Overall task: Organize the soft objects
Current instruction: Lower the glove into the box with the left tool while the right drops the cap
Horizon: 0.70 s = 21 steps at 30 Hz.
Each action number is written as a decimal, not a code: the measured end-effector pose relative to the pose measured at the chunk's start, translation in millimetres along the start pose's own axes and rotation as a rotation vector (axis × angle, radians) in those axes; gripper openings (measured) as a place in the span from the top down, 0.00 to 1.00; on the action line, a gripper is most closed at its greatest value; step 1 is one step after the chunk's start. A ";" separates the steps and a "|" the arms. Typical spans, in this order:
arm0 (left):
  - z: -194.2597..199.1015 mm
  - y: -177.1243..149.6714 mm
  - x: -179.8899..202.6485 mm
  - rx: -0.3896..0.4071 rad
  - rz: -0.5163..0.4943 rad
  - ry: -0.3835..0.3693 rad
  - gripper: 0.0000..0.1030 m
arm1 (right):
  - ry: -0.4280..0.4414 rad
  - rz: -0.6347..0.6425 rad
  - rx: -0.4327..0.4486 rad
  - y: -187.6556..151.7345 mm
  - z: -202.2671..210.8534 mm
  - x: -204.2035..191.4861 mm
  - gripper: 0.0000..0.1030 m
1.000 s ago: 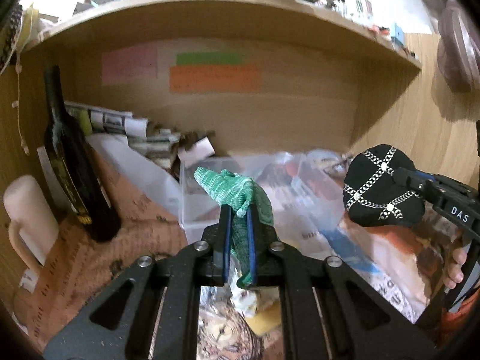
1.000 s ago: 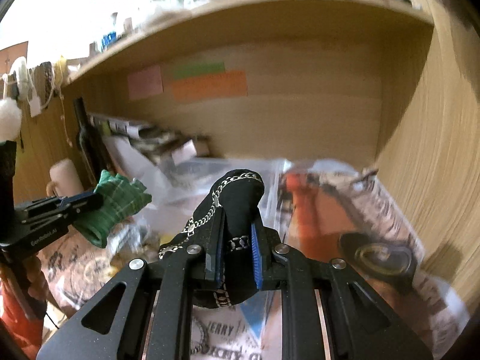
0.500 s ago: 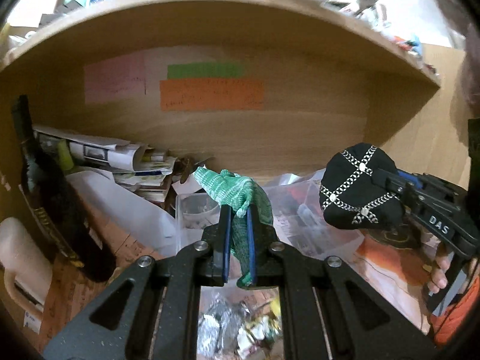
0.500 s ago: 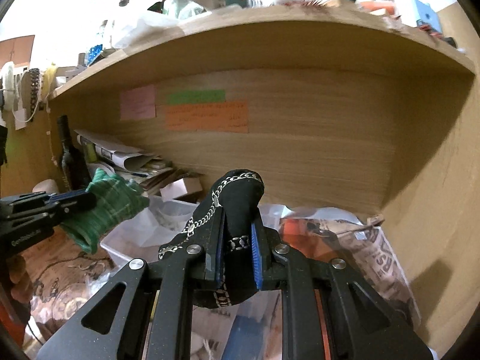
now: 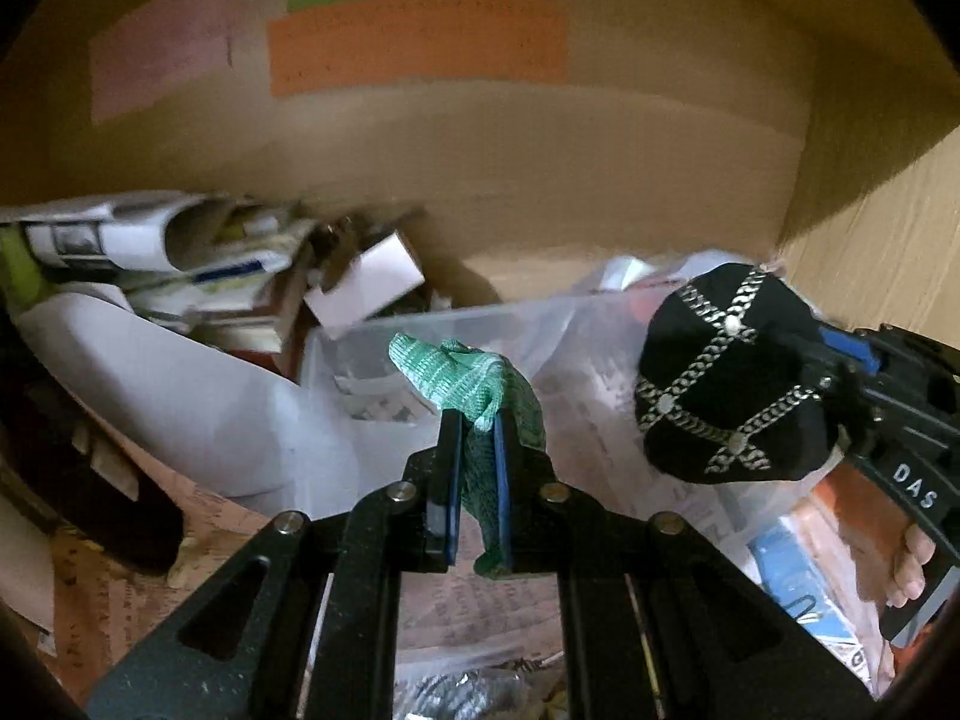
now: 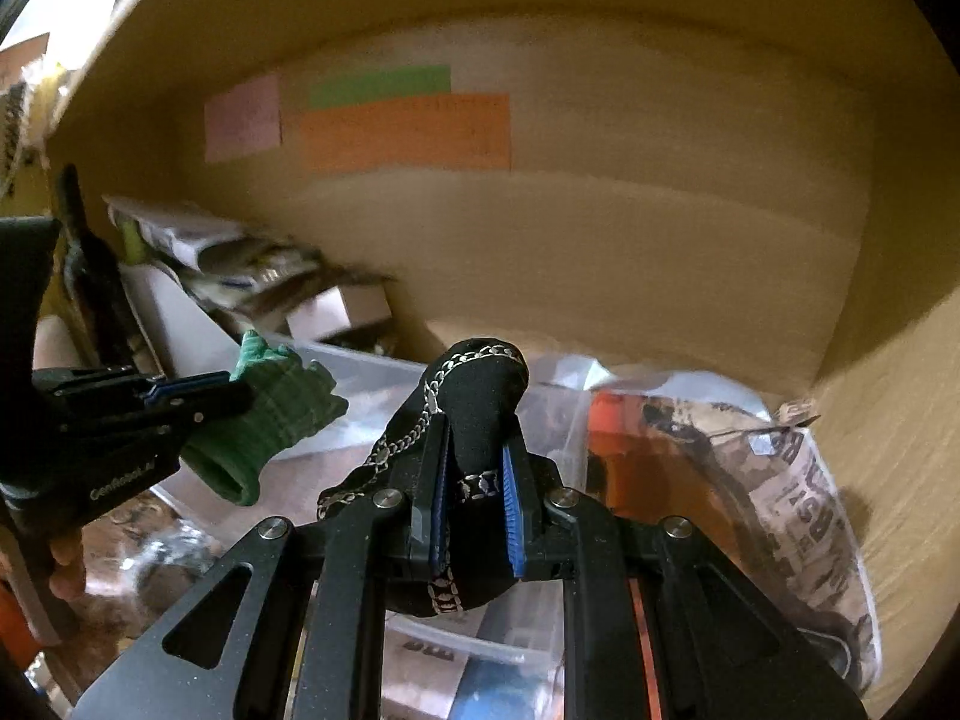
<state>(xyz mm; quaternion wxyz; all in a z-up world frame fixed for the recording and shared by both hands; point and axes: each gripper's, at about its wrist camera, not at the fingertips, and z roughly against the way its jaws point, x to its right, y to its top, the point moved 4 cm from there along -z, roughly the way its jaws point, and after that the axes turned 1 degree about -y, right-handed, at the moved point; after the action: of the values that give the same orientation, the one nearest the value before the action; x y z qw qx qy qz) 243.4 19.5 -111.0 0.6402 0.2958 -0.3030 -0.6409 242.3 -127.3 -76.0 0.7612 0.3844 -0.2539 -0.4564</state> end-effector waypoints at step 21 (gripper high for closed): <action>-18.7 -8.4 2.3 -0.100 0.006 -0.062 0.53 | -0.006 -0.005 -0.141 -16.5 -32.2 4.4 0.52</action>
<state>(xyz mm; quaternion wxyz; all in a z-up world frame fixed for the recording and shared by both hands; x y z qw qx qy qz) 252.4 17.0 -129.4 0.6464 0.2428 -0.2912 -0.6622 259.8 -124.6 -107.9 0.7844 0.3293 -0.2223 -0.4762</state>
